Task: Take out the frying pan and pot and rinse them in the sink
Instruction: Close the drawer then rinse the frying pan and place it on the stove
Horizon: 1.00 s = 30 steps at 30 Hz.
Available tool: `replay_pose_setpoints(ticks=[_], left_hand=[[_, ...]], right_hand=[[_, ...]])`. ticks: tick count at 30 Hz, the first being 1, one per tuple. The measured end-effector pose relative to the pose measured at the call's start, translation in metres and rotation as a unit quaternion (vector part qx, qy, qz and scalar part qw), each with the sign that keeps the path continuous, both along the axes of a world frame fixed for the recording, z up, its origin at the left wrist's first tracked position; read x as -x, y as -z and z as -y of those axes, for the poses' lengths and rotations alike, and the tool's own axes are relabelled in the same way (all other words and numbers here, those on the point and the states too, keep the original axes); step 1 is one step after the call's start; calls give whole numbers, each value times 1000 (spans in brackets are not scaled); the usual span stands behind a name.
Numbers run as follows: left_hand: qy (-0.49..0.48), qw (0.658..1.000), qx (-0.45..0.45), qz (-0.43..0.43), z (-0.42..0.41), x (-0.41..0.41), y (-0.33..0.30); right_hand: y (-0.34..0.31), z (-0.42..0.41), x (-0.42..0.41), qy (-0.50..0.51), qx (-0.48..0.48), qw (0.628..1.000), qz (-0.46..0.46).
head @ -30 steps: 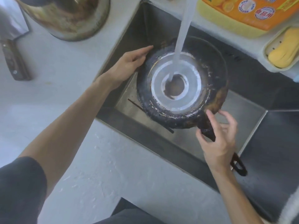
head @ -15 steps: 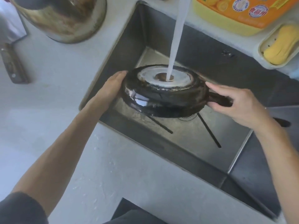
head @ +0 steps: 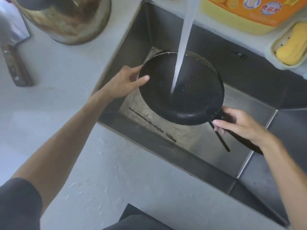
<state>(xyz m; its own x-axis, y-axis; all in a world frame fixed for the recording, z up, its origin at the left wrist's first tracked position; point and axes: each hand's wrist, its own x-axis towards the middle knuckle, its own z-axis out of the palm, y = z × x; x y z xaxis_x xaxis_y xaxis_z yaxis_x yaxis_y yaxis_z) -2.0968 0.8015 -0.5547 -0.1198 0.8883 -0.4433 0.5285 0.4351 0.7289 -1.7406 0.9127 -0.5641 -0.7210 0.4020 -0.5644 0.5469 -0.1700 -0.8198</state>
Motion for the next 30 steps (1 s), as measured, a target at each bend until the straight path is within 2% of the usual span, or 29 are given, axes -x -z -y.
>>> replay_pose_setpoints(ticks=[1,5,7,11,14,16,19,21,24,30], left_hand=[[10,1000,4,-2,1,1,8],[-76,993,87,25,8,-7,31],[-70,990,119,-7,8,-8,39],[-45,989,108,-86,10,-9,43],[-16,988,112,-107,10,-13,47],[0,984,125,-126,9,-13,53],[-18,981,149,-126,6,-12,65],[-58,981,158,-101,4,-13,73],[-96,976,177,-85,3,-15,86],[-133,971,177,-94,-2,-17,97]], right_hand=[[-1,-10,0,-22,1,1000,11],[3,-44,5,-102,46,990,88],[10,-52,10,-112,88,983,120],[25,-54,16,-125,183,966,130],[39,-50,20,-139,202,956,159],[50,-46,25,-178,146,953,194],[66,-38,31,-262,-80,927,258],[75,-29,30,-225,-198,917,263],[90,-18,24,-143,-260,927,231],[105,-5,23,-68,-303,925,216]])
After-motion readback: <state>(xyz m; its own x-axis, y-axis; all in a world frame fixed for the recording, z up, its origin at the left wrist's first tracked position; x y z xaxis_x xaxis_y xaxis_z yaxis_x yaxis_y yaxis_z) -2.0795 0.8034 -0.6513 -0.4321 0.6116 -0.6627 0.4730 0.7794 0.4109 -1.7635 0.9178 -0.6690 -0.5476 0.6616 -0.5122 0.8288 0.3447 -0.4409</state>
